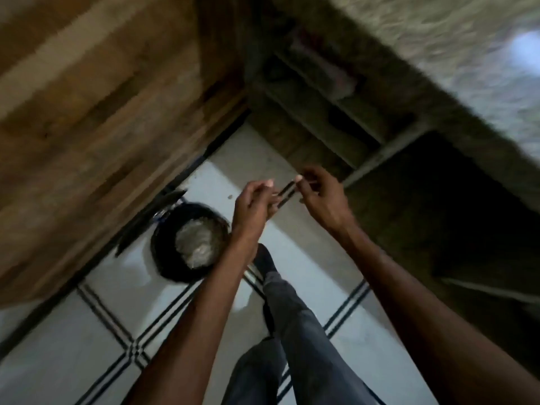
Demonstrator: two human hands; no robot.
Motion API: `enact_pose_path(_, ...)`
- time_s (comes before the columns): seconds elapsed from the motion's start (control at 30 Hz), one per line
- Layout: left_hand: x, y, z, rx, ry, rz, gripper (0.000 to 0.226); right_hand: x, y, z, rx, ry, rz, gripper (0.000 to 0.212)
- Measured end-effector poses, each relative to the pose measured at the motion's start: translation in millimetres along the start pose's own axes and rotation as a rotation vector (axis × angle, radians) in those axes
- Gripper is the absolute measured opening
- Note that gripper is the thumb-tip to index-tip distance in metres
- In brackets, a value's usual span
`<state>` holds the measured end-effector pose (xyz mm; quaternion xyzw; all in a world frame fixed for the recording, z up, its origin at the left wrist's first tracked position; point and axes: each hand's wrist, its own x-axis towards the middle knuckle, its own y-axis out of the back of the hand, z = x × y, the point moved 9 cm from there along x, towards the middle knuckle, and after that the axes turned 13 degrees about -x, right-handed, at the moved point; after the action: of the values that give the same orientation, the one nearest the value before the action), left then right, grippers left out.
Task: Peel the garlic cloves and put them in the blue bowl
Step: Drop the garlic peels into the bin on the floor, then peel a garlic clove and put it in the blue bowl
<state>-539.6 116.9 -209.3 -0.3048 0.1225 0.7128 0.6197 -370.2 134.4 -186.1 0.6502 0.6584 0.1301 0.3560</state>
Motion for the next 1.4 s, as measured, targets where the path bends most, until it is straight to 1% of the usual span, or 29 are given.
enact_pose_path(0.07, -34.6, -90.9, 43.6, 0.102, -0.103, -0.178, 0.012, -37.4, 109.9, 4.8, 0.005, -0.010, 0.152, 0.025)
enact_pose_path(0.13, -69.8, -180.6, 75.0, 0.206, -0.200, -0.347, 0.011, -77.5, 215.9, 17.4, 0.012, -0.029, 0.332, 0.022)
enact_pose_path(0.23, -114.0, -308.1, 89.7, 0.333, -0.293, -0.557, 0.015, -132.6, 336.0, 64.7, 0.051, -0.135, 0.524, 0.020)
enact_pose_path(0.3, -142.5, -384.2, 84.4, 0.407, -0.347, -0.655, 0.015, -167.1, 395.7, 105.5, 0.087, -0.215, 0.641, 0.018)
enact_pose_path(0.37, -164.8, -454.1, 69.6, 0.502, -0.386, -0.744, 0.007, -194.3, 444.7, 144.7, 0.092, -0.284, 0.738, 0.016)
enact_pose_path(0.4, -175.1, -485.4, 57.9, 0.551, -0.405, -0.781, 0.007, -207.3, 464.6, 165.1, 0.088, -0.313, 0.772, 0.015)
enact_pose_path(0.43, -180.7, -514.7, 44.6, 0.596, -0.425, -0.810, 0.010, -218.6, 482.6, 183.7, 0.087, -0.341, 0.790, 0.014)
enact_pose_path(0.53, -172.2, -579.5, 5.8, 0.722, -0.447, -0.821, 0.005, -231.4, 517.4, 240.7, 0.024, -0.430, 0.771, 0.017)
enact_pose_path(0.67, -151.1, -623.1, -25.4, 0.825, -0.434, -0.727, 0.012, -224.9, 552.0, 309.1, -0.063, -0.503, 0.698, 0.024)
enact_pose_path(0.8, -126.6, -638.8, -35.4, 0.893, -0.442, -0.634, 0.011, -174.0, 582.4, 342.2, -0.272, -0.428, 0.606, 0.025)
enact_pose_path(0.83, -122.2, -640.8, -36.9, 0.904, -0.444, -0.621, 0.013, -159.6, 584.8, 347.5, -0.315, -0.398, 0.577, 0.023)
enact_pose_path(0.9, -116.3, -645.1, -38.5, 0.913, -0.452, -0.615, 0.016, -140.5, 585.8, 353.3, -0.392, -0.352, 0.513, 0.010)
enact_pose_path(1.0, -106.0, -649.1, -39.8, 0.917, -0.475, -0.629, 0.019, -136.1, 577.8, 359.9, -0.446, -0.339, 0.449, 0.005)
enact_pose_path(1.07, -102.7, -653.1, -39.3, 0.917, -0.509, -0.646, 0.018, -145.7, 581.3, 350.9, -0.430, -0.332, 0.467, 0.010)
enact_pose_path(1.1, -103.2, -656.4, -38.4, 0.912, -0.531, -0.657, 0.018, -152.4, 589.0, 341.2, -0.377, -0.336, 0.501, 0.010)
enact_pose_path(1.17, -106.6, -665.1, -34.8, 0.884, -0.561, -0.687, 0.020, -162.2, 612.3, 319.1, -0.223, -0.334, 0.636, 0.008)
enact_pose_path(1.23, -111.7, -677.0, -34.3, 0.846, -0.574, -0.763, 0.025, -157.6, 638.2, 299.3, -0.092, -0.328, 0.744, 0.009)
enact_pose_path(1.33, -115.4, -690.1, -44.7, 0.915, -0.590, -0.905, 0.046, -129.2, 669.9, 283.2, -0.108, -0.309, 0.832, 0.011)
enact_pose_path(1.4, -113.1, -693.5, -51.3, 0.969, -0.612, -0.963, 0.046, -107.2, 678.3, 281.4, -0.165, -0.304, 0.805, 0.013)
